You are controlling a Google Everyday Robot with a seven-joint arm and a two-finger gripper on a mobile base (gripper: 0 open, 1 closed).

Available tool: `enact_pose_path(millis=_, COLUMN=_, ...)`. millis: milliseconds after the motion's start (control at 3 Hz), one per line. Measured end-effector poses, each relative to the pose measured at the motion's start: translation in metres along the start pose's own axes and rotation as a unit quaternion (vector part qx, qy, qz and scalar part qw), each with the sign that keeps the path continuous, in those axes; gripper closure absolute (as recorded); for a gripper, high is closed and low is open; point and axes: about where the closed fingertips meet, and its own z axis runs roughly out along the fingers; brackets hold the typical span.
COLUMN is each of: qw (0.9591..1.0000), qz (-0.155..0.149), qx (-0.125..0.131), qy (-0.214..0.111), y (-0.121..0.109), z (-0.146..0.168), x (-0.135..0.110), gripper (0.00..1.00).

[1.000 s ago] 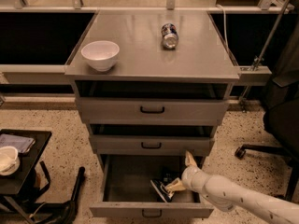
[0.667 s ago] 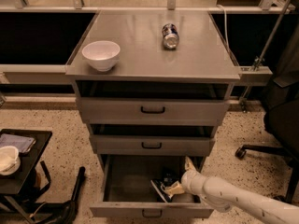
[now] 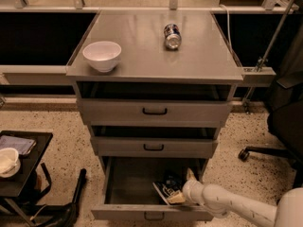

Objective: Pick blue chip bag from bottom drawer and place on counter

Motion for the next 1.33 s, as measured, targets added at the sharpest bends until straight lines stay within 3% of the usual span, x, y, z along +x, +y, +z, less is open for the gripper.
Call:
enact_pose_path(millis=333, qw=0.9997, qz=0.011, qx=-0.011, qy=0.017, y=0.008, z=0.03, x=0.016, gripper=0.0)
enact_pose_path(millis=667, qw=0.9997, qz=0.011, qx=-0.011, qy=0.017, y=0.008, z=0.03, x=0.016, gripper=0.0)
enact_pose_path(millis=1333, qw=0.9986, qz=0.023, qx=-0.026, qy=0.041, y=0.009, z=0.072, x=0.027, gripper=0.0)
